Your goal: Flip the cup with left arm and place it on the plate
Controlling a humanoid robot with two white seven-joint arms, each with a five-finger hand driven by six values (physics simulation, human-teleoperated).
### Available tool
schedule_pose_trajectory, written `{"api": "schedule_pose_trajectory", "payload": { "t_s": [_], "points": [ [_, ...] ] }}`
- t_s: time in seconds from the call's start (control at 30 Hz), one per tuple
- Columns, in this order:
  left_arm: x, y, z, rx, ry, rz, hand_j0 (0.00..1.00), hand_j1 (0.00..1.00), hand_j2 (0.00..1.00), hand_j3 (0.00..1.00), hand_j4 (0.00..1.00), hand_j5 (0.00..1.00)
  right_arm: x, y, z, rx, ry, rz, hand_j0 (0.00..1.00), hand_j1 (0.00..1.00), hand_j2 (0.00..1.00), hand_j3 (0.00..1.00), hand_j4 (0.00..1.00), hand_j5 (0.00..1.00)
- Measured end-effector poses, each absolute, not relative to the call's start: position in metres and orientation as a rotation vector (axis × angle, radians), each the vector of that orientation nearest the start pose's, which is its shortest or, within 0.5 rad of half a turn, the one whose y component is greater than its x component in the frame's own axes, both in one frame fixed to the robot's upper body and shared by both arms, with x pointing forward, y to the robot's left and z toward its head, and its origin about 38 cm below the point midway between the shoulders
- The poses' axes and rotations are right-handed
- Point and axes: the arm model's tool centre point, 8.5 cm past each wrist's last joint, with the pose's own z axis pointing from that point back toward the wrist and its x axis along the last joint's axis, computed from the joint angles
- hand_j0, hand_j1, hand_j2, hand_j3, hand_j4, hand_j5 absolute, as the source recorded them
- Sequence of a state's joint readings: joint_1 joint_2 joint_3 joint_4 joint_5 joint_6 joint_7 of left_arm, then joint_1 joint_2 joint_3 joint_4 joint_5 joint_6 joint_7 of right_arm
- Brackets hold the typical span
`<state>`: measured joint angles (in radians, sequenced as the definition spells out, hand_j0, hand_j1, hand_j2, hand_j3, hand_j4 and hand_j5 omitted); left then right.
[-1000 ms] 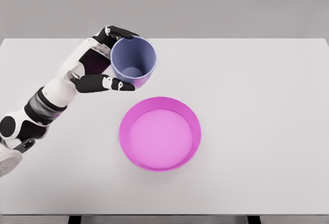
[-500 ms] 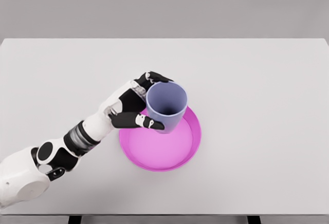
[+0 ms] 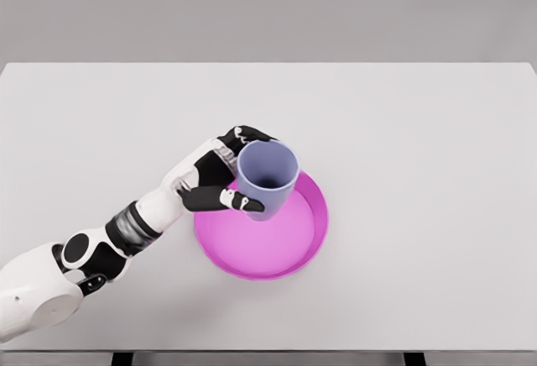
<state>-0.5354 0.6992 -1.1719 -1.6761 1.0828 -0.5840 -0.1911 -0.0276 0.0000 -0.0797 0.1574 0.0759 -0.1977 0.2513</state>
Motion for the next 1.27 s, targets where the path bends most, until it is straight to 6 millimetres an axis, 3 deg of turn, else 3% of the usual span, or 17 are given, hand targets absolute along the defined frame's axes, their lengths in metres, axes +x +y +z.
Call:
{"api": "schedule_pose_trajectory", "payload": {
  "t_s": [0.07, 0.13, 0.2, 0.3, 0.53, 0.83, 0.93, 1.0, 1.13, 1.27],
  "points": [
    [0.345, 0.163, 0.136, -1.024, -1.598, -0.527, 0.5, 0.5, 0.5, 0.5, 0.5, 0.5, -0.016, -0.246, -0.256, 0.176, -0.068, 0.007, 1.0, 1.0, 1.0, 1.0, 1.0, 1.0],
    [0.345, 0.162, 0.138, -1.03, -1.601, -0.528, 0.76, 0.76, 0.76, 0.76, 0.76, 0.76, -0.016, -0.246, -0.256, 0.176, -0.068, 0.007, 1.0, 1.0, 1.0, 1.0, 1.0, 1.0],
    [0.344, 0.16, 0.14, -1.036, -1.604, -0.53, 0.9, 0.9, 0.9, 0.9, 0.9, 0.9, -0.016, -0.246, -0.256, 0.176, -0.069, 0.007, 1.0, 1.0, 1.0, 1.0, 1.0, 1.0],
    [0.343, 0.16, 0.141, -1.039, -1.607, -0.533, 0.99, 0.99, 0.99, 0.99, 0.99, 0.99, -0.016, -0.246, -0.256, 0.176, -0.068, 0.007, 1.0, 1.0, 1.0, 1.0, 1.0, 1.0],
    [0.343, 0.163, 0.142, -1.031, -1.608, -0.535, 1.0, 1.0, 1.0, 1.0, 1.0, 1.0, -0.016, -0.246, -0.256, 0.176, -0.069, 0.007, 1.0, 1.0, 1.0, 1.0, 1.0, 1.0],
    [0.343, 0.193, 0.164, -0.993, -1.65, -0.547, 1.0, 1.0, 1.0, 1.0, 1.0, 1.0, -0.016, -0.246, -0.256, 0.176, -0.069, 0.007, 1.0, 1.0, 1.0, 1.0, 1.0, 1.0],
    [0.358, 0.214, 0.195, -0.918, -1.722, -0.637, 1.0, 1.0, 1.0, 1.0, 1.0, 1.0, -0.016, -0.246, -0.256, 0.176, -0.068, 0.007, 1.0, 1.0, 1.0, 1.0, 1.0, 1.0],
    [0.361, 0.227, 0.21, -0.82, -1.775, -0.796, 1.0, 1.0, 1.0, 1.0, 1.0, 1.0, -0.016, -0.246, -0.256, 0.176, -0.068, 0.007, 1.0, 1.0, 1.0, 1.0, 1.0, 1.0],
    [0.357, 0.267, 0.228, -0.533, -1.817, -1.138, 1.0, 1.0, 1.0, 1.0, 1.0, 1.0, -0.016, -0.246, -0.256, 0.176, -0.068, 0.007, 1.0, 1.0, 1.0, 1.0, 1.0, 1.0],
    [0.351, 0.309, 0.24, -0.329, -1.764, -1.296, 1.0, 1.0, 1.0, 1.0, 1.0, 1.0, -0.016, -0.246, -0.256, 0.176, -0.068, 0.007, 1.0, 1.0, 1.0, 1.0, 1.0, 1.0]
  ]
}}
